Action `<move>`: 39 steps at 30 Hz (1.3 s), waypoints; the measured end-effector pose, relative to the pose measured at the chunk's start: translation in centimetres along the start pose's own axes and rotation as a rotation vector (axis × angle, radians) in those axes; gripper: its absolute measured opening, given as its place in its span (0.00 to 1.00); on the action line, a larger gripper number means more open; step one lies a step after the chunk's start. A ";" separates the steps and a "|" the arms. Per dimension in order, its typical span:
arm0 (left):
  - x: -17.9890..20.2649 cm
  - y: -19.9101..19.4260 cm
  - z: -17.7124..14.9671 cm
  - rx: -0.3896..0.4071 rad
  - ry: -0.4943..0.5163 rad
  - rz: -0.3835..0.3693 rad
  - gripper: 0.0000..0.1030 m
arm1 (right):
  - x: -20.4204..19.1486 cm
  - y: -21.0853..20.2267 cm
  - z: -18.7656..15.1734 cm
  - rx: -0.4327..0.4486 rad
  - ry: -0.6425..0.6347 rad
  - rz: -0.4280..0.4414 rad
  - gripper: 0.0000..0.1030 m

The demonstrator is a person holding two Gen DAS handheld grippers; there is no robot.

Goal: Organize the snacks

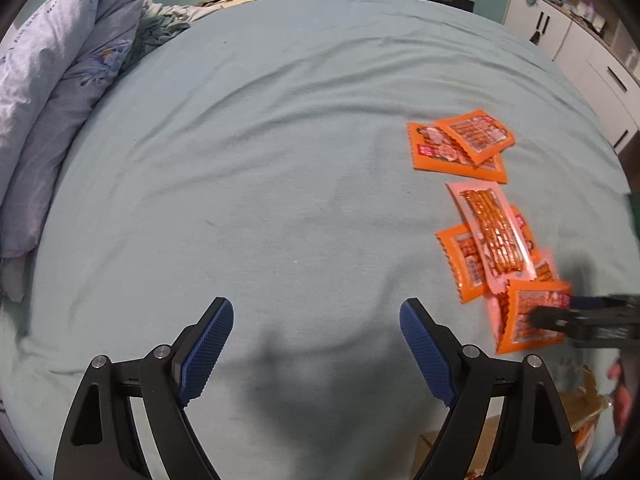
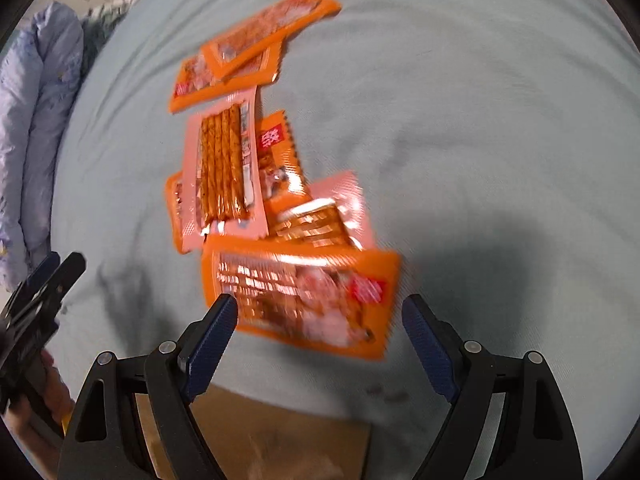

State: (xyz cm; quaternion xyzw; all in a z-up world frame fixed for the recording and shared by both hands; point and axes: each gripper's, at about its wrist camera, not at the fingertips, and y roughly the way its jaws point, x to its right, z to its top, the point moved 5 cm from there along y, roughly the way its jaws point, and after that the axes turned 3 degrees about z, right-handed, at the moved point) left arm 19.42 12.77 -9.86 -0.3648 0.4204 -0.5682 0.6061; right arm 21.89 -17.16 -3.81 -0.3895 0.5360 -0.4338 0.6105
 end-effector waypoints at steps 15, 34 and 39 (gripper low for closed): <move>0.3 -0.2 -0.3 0.005 -0.001 0.010 0.84 | -0.9 -1.0 -0.9 0.163 -0.238 -0.159 0.17; -0.5 -0.6 -0.6 -0.009 -0.075 -0.049 0.84 | 3.3 -3.5 -5.1 0.210 -0.220 -0.357 0.57; 0.1 -0.1 -0.5 -0.027 -0.072 -0.075 0.84 | 1.8 0.4 -4.3 0.081 -0.292 -0.230 0.57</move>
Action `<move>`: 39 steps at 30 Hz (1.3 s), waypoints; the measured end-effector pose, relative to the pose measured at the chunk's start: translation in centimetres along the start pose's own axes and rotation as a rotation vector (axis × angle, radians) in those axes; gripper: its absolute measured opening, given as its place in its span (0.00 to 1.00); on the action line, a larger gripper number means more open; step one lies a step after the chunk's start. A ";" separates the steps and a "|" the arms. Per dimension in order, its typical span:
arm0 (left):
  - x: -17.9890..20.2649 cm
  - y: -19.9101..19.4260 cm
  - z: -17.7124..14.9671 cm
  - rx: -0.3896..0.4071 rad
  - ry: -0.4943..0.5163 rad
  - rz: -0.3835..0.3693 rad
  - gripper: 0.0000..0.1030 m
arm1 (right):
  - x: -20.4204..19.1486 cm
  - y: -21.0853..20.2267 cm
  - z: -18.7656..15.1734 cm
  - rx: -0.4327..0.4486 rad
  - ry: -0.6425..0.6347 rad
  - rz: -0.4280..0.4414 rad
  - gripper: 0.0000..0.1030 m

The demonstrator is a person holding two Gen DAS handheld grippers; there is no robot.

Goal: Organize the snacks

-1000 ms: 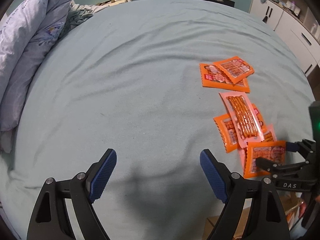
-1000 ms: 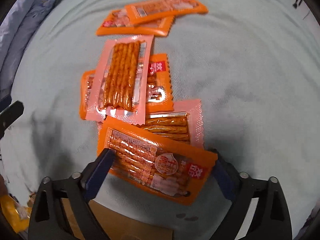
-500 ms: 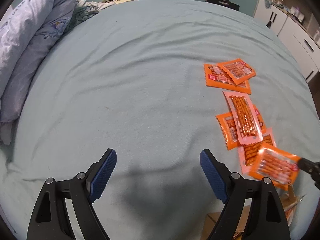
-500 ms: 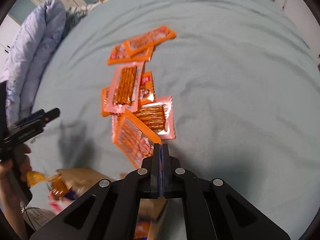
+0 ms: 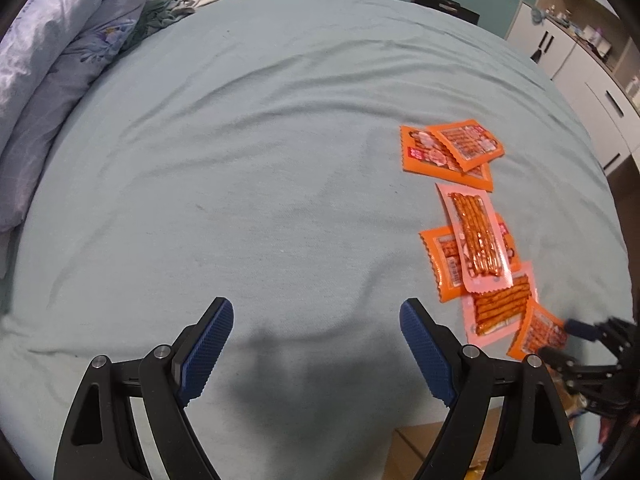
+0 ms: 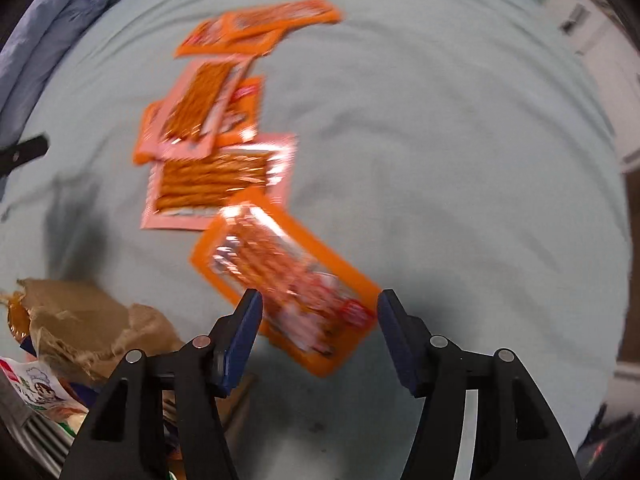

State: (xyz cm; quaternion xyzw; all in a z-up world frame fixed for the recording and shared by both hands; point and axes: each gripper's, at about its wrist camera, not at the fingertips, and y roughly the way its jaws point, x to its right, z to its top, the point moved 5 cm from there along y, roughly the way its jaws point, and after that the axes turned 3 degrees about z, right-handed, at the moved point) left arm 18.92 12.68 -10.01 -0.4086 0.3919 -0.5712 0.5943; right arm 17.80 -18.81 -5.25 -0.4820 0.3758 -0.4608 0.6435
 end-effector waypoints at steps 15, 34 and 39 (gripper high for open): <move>0.0 -0.1 0.1 0.017 0.020 0.039 0.84 | -1.4 4.7 2.0 0.013 -0.125 0.042 0.43; 13.1 4.1 5.6 -0.239 0.308 -0.005 1.00 | 0.0 -6.3 -6.5 0.400 0.311 0.253 0.07; 15.4 9.3 6.6 -0.380 0.298 0.072 1.00 | 0.9 -5.3 -6.3 0.394 0.338 0.296 0.07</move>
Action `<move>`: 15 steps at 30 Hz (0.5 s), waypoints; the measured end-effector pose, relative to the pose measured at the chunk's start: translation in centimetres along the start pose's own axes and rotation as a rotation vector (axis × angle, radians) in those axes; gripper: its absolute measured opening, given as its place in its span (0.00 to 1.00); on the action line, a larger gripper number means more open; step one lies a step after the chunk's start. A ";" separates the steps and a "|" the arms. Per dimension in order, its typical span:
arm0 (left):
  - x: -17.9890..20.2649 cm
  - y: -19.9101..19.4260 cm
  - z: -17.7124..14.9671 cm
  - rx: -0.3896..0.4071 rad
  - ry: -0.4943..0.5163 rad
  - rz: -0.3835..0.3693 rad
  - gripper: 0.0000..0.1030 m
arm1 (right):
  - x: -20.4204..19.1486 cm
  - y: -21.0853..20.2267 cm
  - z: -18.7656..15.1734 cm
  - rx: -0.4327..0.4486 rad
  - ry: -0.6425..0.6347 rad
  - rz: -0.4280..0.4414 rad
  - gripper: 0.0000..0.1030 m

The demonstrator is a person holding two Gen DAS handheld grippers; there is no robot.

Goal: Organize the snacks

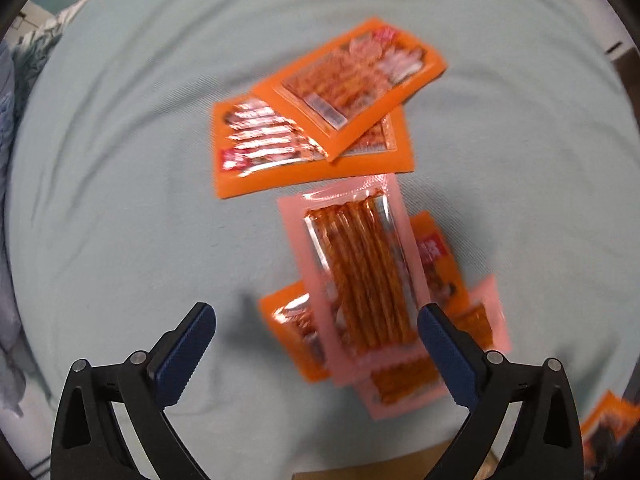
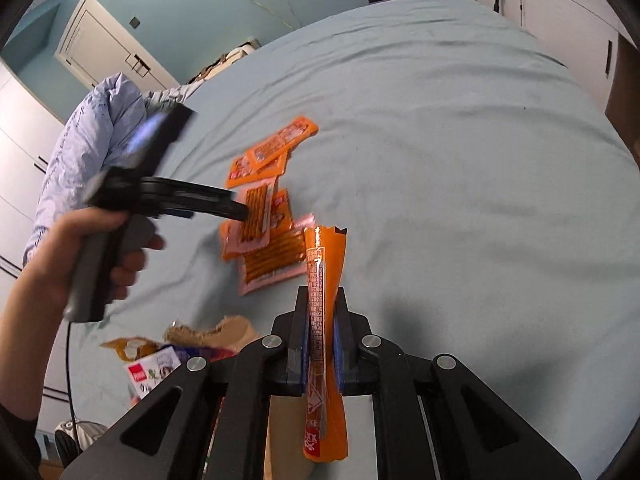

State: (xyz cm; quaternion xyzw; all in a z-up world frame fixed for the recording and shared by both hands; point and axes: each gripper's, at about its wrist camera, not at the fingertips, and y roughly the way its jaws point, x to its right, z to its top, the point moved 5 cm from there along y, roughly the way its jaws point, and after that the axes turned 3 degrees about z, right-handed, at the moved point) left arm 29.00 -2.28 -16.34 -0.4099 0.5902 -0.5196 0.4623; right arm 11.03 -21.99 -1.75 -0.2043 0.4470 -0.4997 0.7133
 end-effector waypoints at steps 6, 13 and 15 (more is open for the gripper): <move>1.3 1.6 0.8 -0.014 -0.040 -0.094 0.84 | -0.2 -0.6 0.1 -0.008 -0.025 -0.001 0.07; 1.5 -1.5 -0.6 0.038 -0.068 -0.188 0.08 | 0.4 -4.9 1.7 -0.004 -0.029 0.002 0.07; 1.1 -2.5 -1.4 0.058 -0.069 -0.196 0.07 | 0.5 -5.3 1.7 0.006 -0.027 -0.001 0.07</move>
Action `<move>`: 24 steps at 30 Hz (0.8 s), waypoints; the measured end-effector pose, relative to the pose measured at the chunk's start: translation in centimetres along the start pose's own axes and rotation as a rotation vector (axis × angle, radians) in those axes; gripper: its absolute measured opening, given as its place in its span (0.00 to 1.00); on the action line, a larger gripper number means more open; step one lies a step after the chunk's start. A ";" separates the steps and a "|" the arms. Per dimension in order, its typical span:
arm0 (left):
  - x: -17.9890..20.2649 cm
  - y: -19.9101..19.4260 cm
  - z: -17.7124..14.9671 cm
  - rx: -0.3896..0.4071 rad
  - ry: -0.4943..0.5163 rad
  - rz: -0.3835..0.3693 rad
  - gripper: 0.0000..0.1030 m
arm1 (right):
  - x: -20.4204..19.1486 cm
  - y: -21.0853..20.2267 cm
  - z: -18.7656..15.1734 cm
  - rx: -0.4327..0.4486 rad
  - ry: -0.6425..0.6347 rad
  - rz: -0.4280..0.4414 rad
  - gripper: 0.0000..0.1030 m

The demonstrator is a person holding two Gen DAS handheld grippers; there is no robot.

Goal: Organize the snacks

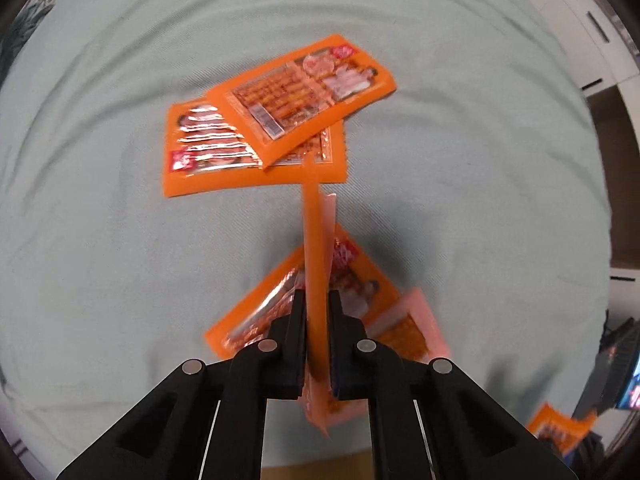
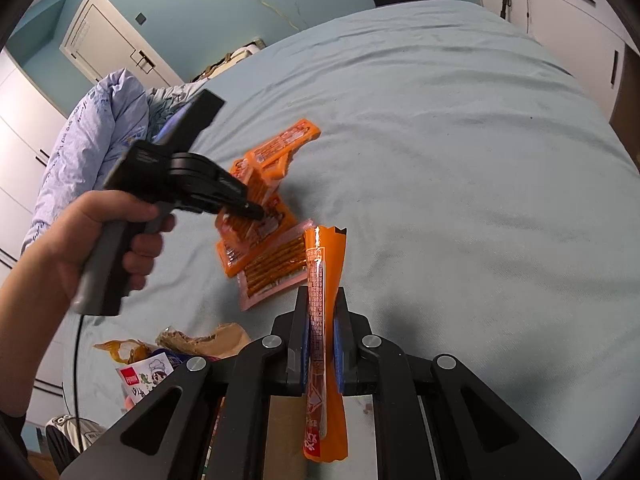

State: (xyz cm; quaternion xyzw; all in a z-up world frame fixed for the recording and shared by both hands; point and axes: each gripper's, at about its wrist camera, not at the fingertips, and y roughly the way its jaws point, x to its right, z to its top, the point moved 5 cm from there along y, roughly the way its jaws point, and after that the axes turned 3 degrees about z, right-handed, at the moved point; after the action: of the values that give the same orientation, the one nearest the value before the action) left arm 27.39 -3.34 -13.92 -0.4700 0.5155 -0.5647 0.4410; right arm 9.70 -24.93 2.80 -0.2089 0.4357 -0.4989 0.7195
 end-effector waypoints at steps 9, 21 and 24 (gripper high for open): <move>-2.2 -10.5 -8.0 0.158 -0.015 -0.190 0.07 | 0.4 -1.9 -0.1 0.066 0.070 0.068 0.07; -2.1 -10.3 -22.9 0.256 0.073 -0.293 0.41 | -5.8 -3.5 -3.6 0.048 0.035 0.476 0.07; -3.8 -8.3 -23.3 0.362 0.064 -0.014 0.69 | -6.4 -3.0 -5.1 0.026 -0.010 0.437 0.11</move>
State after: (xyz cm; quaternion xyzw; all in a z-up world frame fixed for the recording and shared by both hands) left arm 4.99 4.99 -6.57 -0.3681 0.4160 -0.6660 0.4979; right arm 3.01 -19.68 4.95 -0.1025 0.4607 -0.3357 0.8152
